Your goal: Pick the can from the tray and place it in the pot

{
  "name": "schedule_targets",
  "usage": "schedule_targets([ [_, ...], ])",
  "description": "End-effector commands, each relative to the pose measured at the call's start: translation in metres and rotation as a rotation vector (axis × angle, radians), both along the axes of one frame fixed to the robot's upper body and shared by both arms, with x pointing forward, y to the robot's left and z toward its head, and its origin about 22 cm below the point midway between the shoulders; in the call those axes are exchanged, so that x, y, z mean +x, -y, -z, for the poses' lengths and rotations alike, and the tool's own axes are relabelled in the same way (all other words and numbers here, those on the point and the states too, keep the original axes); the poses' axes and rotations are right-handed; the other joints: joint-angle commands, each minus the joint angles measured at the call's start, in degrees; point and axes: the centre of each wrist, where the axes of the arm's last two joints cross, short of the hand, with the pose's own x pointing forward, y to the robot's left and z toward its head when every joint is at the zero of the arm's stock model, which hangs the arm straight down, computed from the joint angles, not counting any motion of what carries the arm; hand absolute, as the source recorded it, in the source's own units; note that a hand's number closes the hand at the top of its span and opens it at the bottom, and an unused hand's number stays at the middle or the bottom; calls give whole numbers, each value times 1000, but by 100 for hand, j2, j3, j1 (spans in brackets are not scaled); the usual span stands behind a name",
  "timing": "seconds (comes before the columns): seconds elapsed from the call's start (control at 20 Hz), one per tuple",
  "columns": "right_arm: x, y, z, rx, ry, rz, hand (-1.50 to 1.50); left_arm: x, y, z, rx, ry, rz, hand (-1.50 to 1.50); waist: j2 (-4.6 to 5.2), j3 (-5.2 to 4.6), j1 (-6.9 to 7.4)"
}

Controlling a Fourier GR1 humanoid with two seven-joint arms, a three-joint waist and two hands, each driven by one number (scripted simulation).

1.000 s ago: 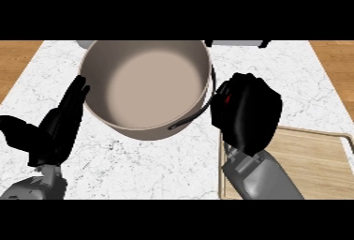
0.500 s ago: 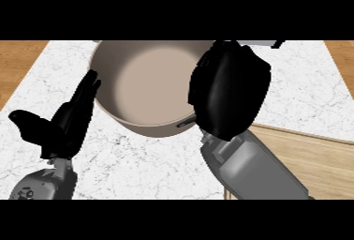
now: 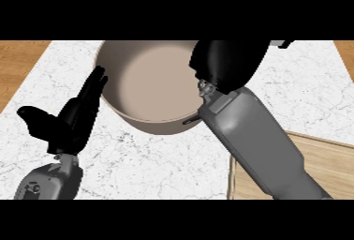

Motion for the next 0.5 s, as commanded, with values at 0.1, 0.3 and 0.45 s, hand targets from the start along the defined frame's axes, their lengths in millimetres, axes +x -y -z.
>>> schedule_targets([
  [0.1,28,-12,4,125,-109,207,150,3,11,12,-36,-69,40,0,71,-26,59],
  [0.3,41,9,11,331,-145,206,150,-5,16,18,-18,-68,56,0,83,-9,129],
  [0.45,48,16,12,427,-168,201,-150,6,24,10,-30,-60,64,0,144,-6,122],
])
